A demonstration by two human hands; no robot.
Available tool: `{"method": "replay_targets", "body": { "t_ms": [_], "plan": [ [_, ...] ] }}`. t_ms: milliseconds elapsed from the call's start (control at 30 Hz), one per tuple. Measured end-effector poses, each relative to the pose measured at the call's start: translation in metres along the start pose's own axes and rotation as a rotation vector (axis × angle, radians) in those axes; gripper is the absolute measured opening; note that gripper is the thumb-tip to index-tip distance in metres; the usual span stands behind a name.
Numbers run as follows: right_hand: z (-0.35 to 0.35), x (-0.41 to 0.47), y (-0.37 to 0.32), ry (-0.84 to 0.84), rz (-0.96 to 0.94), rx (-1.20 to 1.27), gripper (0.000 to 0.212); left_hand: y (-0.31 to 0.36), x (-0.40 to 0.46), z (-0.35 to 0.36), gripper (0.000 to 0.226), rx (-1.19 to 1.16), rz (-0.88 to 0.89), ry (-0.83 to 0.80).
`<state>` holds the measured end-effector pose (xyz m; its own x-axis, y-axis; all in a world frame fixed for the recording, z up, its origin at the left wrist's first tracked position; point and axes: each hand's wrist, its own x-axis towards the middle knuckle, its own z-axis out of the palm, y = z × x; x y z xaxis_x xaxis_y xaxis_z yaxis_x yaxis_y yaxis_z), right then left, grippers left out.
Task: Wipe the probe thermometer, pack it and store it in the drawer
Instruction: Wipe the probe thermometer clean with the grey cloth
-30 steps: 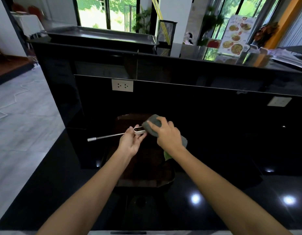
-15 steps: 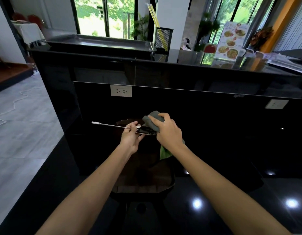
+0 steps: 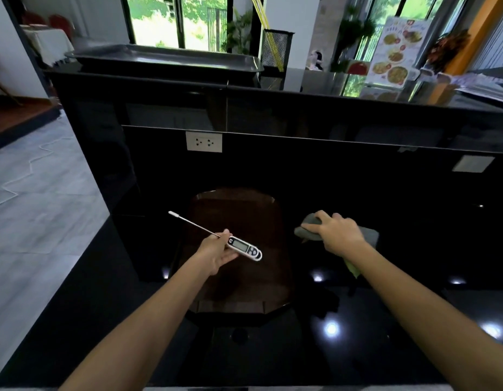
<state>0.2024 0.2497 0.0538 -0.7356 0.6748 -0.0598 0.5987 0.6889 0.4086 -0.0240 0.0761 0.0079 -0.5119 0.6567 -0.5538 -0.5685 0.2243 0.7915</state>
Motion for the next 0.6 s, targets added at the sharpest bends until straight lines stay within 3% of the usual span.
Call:
{"method": "replay_targets", "body": {
  "t_ms": [233,600],
  "plan": [
    [0.061,-0.018,0.005,-0.014,0.062,-0.046,0.070,-0.030,0.001,-0.005,0.020,0.164,-0.061,0.123],
    [0.114,-0.018,-0.054,-0.026,0.300,0.307,0.067,-0.052,0.014,-0.002,0.026,0.158,-0.126,0.242]
  ]
}}
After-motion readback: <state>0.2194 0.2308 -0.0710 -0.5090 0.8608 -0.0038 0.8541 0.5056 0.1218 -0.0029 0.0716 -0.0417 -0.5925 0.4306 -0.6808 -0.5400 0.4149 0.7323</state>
